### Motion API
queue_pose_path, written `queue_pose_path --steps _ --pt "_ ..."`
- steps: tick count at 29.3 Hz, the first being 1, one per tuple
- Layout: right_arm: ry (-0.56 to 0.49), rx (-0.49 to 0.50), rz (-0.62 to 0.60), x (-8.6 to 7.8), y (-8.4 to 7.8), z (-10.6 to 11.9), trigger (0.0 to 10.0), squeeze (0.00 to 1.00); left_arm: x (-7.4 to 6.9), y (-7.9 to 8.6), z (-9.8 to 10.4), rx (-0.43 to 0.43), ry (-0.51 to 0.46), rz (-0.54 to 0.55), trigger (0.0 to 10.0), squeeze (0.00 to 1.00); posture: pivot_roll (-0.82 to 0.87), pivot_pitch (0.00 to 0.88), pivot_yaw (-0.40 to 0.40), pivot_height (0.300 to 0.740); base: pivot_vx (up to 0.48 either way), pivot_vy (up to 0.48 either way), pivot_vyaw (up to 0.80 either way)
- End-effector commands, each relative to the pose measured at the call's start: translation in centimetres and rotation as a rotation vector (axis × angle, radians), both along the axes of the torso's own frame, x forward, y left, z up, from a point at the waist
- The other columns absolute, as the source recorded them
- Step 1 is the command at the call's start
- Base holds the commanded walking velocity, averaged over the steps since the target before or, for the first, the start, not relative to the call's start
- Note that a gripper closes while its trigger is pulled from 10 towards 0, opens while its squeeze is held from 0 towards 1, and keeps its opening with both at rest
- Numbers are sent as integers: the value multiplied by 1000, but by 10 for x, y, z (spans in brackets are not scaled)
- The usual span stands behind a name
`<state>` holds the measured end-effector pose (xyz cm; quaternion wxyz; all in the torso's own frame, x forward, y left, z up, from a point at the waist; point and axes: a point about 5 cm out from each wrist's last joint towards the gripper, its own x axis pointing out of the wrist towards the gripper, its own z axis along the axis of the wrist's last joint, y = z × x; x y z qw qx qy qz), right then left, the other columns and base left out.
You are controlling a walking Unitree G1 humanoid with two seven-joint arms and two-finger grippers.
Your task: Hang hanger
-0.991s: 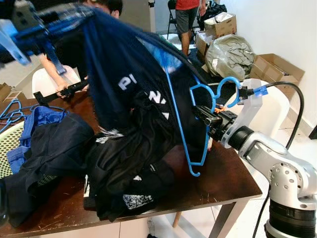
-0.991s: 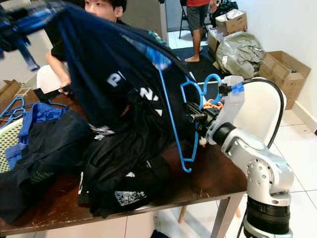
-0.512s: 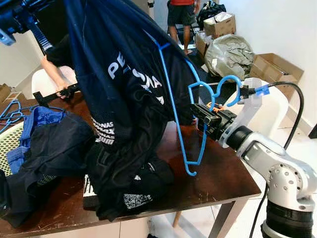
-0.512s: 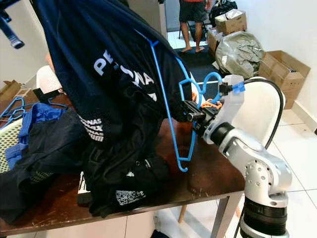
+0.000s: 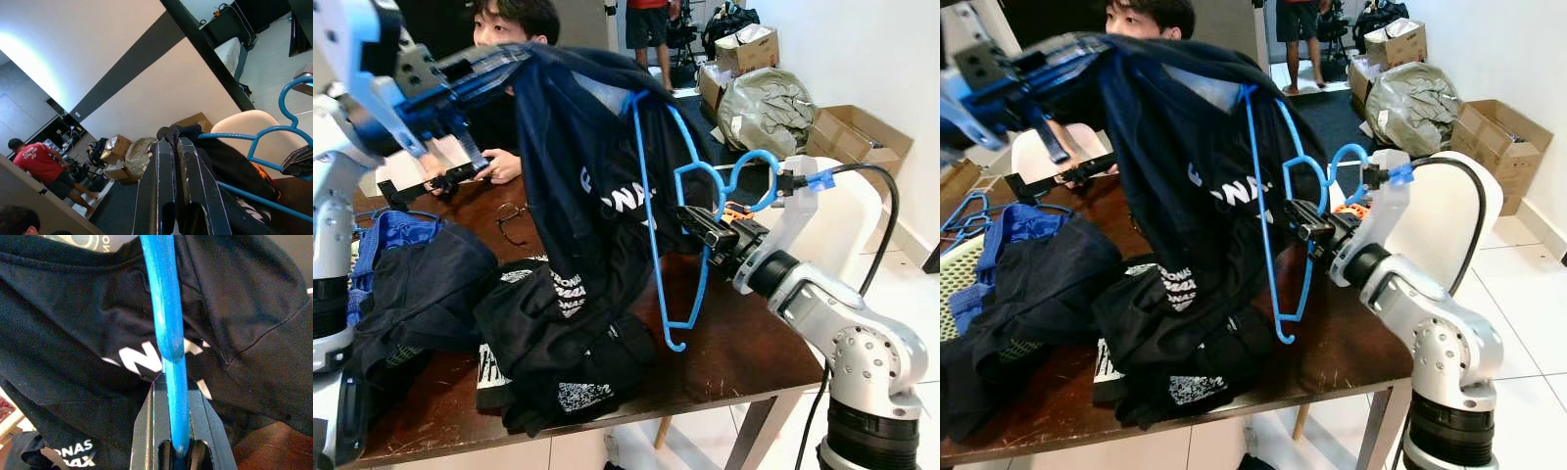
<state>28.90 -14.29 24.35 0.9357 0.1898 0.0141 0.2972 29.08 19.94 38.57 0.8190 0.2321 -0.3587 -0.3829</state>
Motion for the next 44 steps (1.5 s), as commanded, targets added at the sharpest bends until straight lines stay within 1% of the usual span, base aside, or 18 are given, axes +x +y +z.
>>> queue_pose_path --steps 1,5,10,17,18,19,21,22,23,24,28,29,31,32,33,39,41,44 --pt "-25 32 18 0 6 7 10000 0 -1 -3 -4 5 -3 4 10000 0 40 16 94 740 0 0 0" --pt "-25 66 1 2 7 9 10000 0 0 -5 -7 5 -2 24 10000 0 35 14 91 740 0 0 0" --pt "-40 169 -2 4 10 20 10000 0 4 2 -8 -9 -10 103 10000 0 31 17 94 740 0 0 0" --pt "-26 294 20 4 13 27 10000 0 1 1 -6 -27 -13 79 10000 0 28 19 99 740 0 0 0" --pt "-24 307 17 4 12 27 10000 0 0 0 -7 -21 -9 67 10000 0 28 19 100 740 0 0 0" --pt "-7 350 3 5 11 28 10000 0 -6 -8 -14 4 21 -4 10000 0 30 17 97 740 0 0 0" --pt "-1 362 -1 6 11 28 10000 0 -7 -10 -16 11 30 -23 10000 0 30 17 97 740 0 0 0" --pt "23 386 -30 9 9 28 10000 0 -16 -17 -21 13 66 -117 10000 0 28 16 97 740 0 0 0" --pt "29 392 -37 10 9 28 10000 0 -19 -19 -22 14 75 -142 10000 0 28 16 97 740 0 0 0" --pt "34 417 -52 12 8 29 10000 0 -28 -21 -26 23 104 -214 10000 0 33 19 93 740 0 0 0" --pt "36 445 -59 13 8 31 10000 0 -34 -16 -21 -3 94 -225 10000 0 30 16 93 740 0 0 0" --pt "38 449 -59 13 9 32 10000 0 -35 -13 -17 -28 77 -215 10000 0 30 16 93 740 0 0 0" --pt "51 451 -56 14 14 31 10000 0 -41 -10 6 -112 -2 -229 10000 0 30 16 93 740 0 0 0" --pt "51 451 -56 14 14 31 10000 0 -41 -10 6 -112 -2 -229 10000 0 30 16 93 740 0 0 0" --pt "63 437 -58 16 20 29 10000 0 -50 -16 24 -168 -65 -282 10000 0 31 10 89 740 0 0 0" --pt "74 408 -61 22 28 29 10000 0 -57 -29 32 -181 -79 -356 10000 0 31 0 84 740 0 0 0" --pt "73 393 -57 24 32 31 10000 0 -54 -30 30 -184 -64 -334 10000 0 32 0 82 740 0 0 0" --pt "55 369 -38 28 38 35 10000 0 -38 -22 21 -177 -23 -209 10000 0 35 0 79 740 0 0 0"
